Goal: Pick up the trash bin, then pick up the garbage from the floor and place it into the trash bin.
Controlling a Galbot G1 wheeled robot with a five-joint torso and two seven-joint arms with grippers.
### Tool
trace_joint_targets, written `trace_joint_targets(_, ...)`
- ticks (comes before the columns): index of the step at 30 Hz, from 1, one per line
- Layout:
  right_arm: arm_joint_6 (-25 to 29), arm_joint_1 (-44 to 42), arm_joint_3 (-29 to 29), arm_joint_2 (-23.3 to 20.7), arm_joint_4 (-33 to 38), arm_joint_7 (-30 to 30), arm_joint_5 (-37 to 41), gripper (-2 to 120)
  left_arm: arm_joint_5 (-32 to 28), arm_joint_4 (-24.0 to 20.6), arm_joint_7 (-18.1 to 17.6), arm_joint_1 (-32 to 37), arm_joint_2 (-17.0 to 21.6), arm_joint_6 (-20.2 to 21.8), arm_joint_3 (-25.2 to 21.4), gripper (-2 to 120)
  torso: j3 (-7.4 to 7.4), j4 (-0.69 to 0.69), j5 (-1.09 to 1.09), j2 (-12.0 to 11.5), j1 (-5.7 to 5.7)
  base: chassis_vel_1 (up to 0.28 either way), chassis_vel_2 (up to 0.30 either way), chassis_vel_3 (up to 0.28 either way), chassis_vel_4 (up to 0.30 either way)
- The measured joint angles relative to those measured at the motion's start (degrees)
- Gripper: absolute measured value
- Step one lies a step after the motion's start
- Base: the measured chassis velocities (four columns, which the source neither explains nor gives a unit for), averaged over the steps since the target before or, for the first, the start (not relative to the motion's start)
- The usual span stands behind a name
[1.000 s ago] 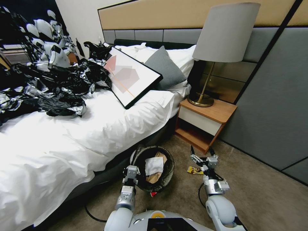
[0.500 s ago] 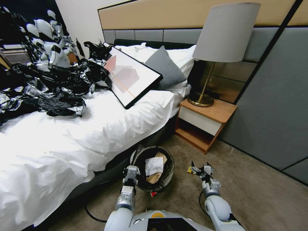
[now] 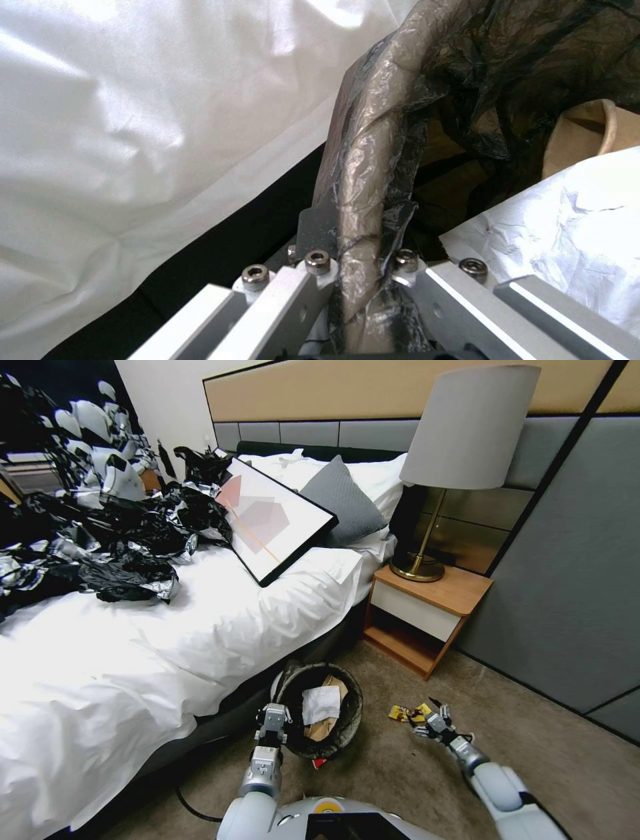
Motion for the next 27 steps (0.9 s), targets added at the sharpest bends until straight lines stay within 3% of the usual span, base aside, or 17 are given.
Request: trace_joint_targets(27,2.5,10.8,-5.0,0.7,-11.6,0.5,-8.2,100,0.1,-0.1,0.0,0.1,-0.2,0.0,-0.1,0,0.00,0.00,-0.01,0.0,0.00,0.000,0.000,0.000,0.000)
